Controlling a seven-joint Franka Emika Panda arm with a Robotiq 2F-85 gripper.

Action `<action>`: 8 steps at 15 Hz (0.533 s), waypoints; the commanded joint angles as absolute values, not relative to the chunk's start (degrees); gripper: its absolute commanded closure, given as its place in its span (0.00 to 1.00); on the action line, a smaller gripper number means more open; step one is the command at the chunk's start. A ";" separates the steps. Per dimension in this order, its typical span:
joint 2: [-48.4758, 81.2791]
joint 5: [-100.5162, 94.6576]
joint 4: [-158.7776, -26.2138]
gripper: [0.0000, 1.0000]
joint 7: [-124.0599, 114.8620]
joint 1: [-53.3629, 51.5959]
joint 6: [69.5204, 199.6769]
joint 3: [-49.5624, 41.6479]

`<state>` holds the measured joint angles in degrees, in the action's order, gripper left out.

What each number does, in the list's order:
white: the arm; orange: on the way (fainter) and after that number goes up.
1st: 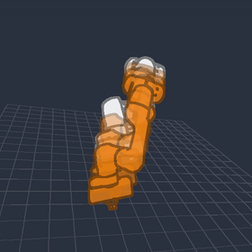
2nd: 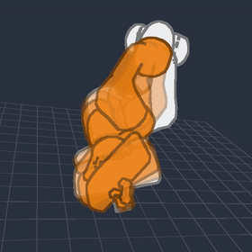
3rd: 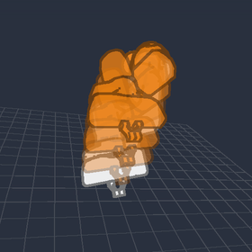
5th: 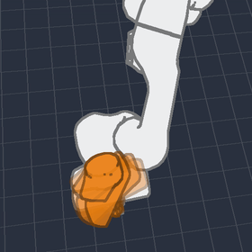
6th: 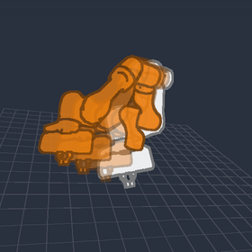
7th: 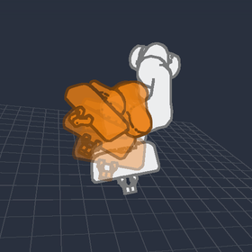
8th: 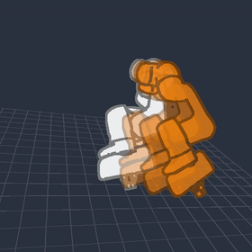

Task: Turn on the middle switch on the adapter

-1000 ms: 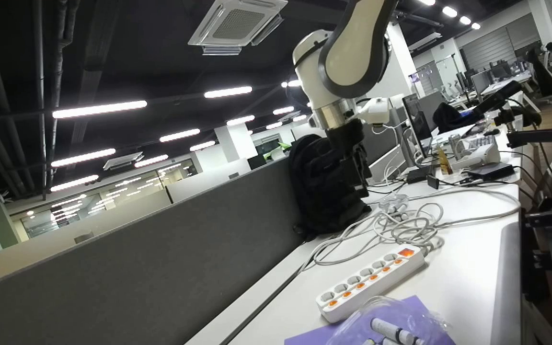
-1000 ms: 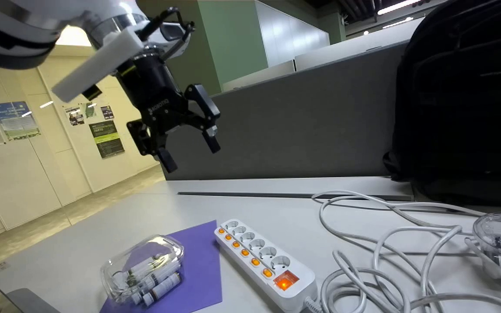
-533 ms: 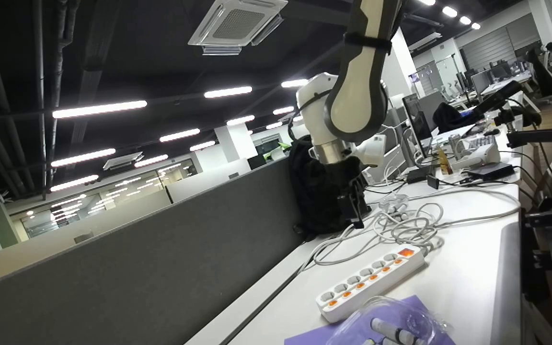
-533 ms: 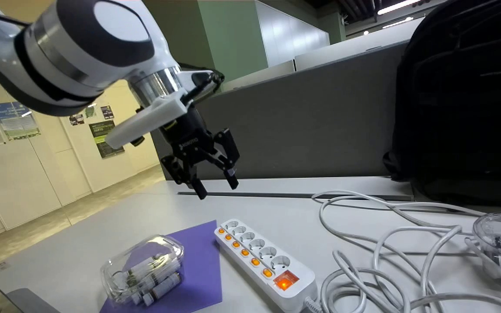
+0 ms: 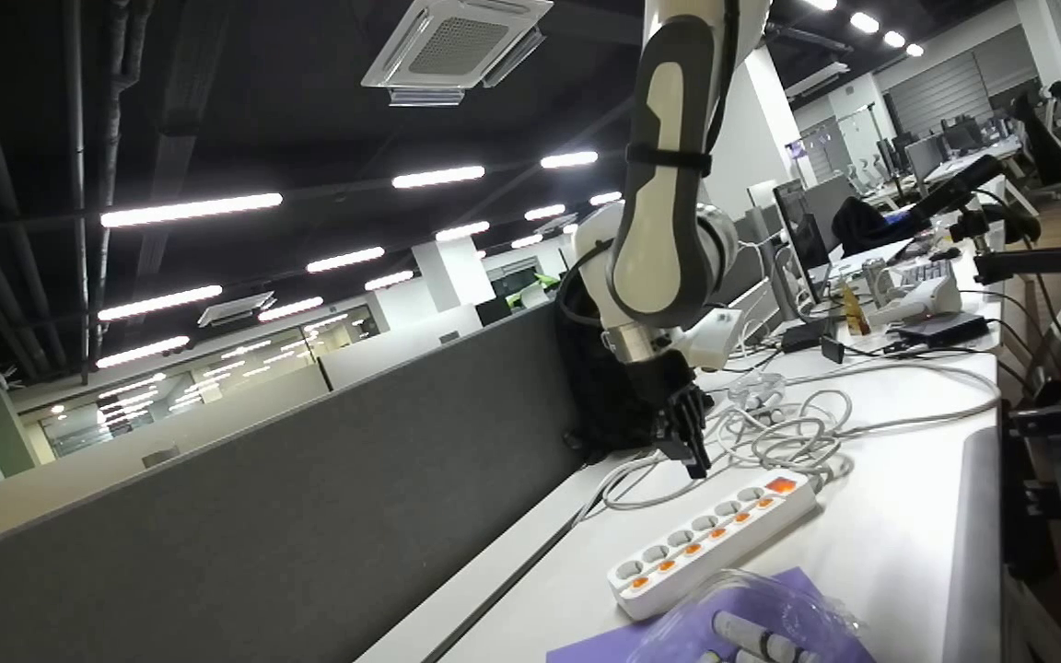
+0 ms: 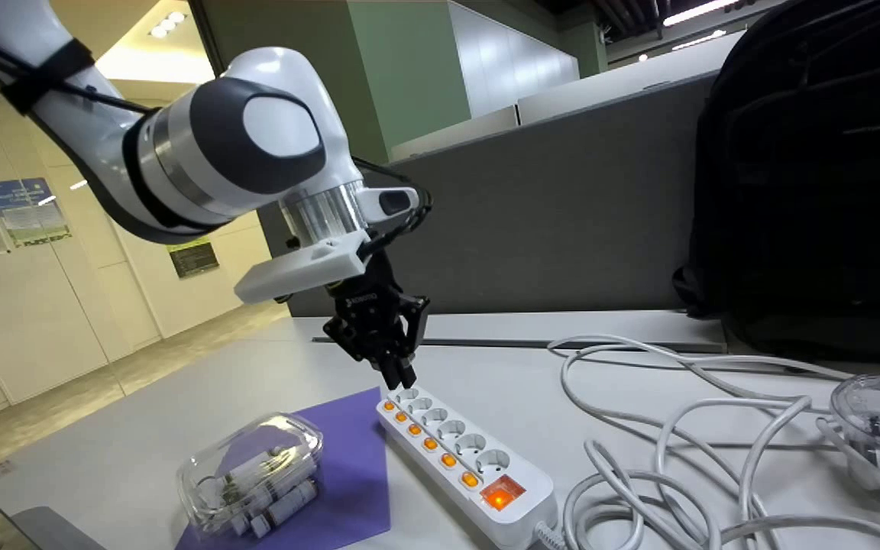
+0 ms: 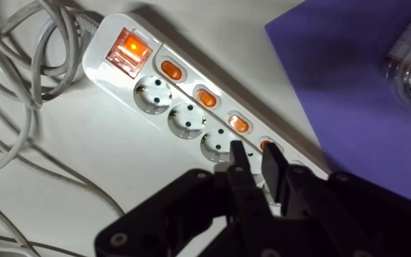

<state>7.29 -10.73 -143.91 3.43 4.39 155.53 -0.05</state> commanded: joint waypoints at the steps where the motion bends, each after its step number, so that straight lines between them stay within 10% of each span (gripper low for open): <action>1: 11.06 -5.40 -141.20 1.00 5.89 4.08 155.22 -0.20; 8: 12.50 -3.20 -141.13 0.99 7.84 3.90 155.41 -0.41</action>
<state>12.55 -3.43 -141.18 7.69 4.39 155.56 0.04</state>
